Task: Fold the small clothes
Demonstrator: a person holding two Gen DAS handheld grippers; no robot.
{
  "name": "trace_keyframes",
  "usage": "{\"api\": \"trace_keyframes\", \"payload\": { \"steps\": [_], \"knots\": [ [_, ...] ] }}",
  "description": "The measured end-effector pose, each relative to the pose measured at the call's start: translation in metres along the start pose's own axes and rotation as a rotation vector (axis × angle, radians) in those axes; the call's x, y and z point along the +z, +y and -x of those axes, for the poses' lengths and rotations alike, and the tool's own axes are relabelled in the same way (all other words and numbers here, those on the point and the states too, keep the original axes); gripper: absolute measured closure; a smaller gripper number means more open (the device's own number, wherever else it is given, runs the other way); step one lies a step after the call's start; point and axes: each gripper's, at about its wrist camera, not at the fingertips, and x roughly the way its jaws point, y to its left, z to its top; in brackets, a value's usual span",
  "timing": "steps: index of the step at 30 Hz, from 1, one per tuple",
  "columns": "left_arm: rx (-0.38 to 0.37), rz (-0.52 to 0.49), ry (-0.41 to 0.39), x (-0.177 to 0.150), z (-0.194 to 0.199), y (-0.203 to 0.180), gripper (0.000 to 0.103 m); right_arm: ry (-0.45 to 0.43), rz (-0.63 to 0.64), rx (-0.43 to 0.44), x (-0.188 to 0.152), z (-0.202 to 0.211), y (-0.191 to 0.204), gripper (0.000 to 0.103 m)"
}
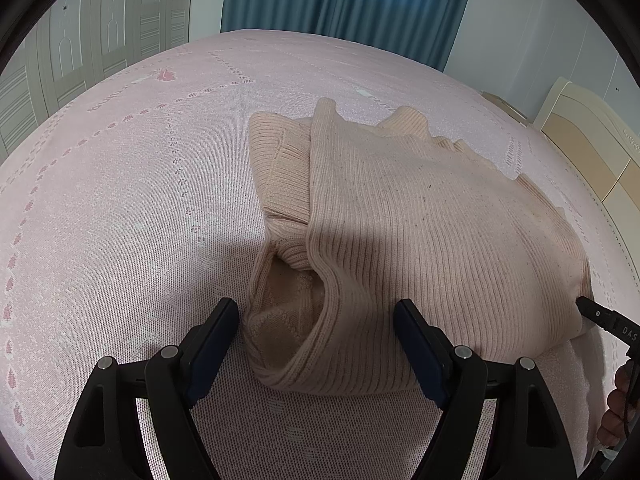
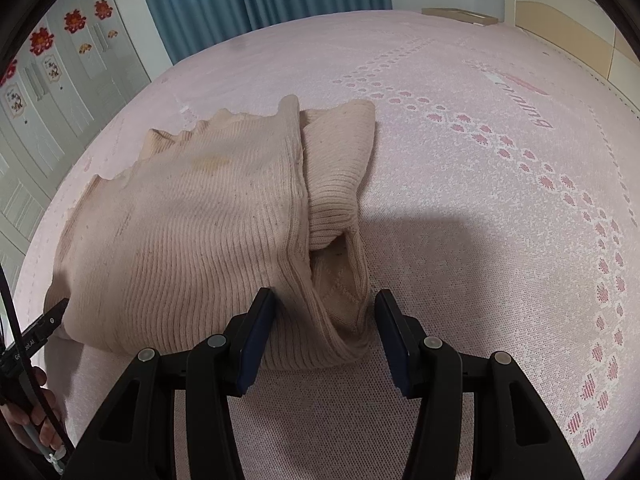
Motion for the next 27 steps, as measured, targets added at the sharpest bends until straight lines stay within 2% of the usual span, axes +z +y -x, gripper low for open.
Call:
{"api": "trace_keyframes", "payload": {
  "steps": [6, 12, 16, 20, 24, 27],
  "knots": [
    [0.000, 0.000, 0.000, 0.000, 0.000, 0.000, 0.024, -0.028, -0.020, 0.000, 0.002, 0.006, -0.003, 0.052],
    [-0.005, 0.004, 0.004, 0.001, 0.001, 0.001, 0.024, -0.096, 0.000, -0.021, 0.004, 0.018, -0.002, 0.052],
    [-0.055, 0.059, -0.004, 0.003, 0.006, 0.012, 0.024, -0.167, -0.009, -0.022, 0.004, 0.031, -0.004, 0.052],
    [-0.087, 0.106, -0.015, 0.005, 0.009, 0.023, 0.024, -0.198, -0.012, -0.026, 0.003, 0.038, -0.004, 0.052],
    [-0.093, 0.143, -0.027, 0.007, 0.011, 0.033, 0.024, -0.203, 0.052, -0.045, 0.002, 0.037, 0.007, 0.052],
    [-0.111, 0.184, -0.026, 0.010, 0.010, 0.041, 0.024, -0.241, 0.128, -0.050, 0.005, 0.041, 0.027, 0.052]
  ]
}}
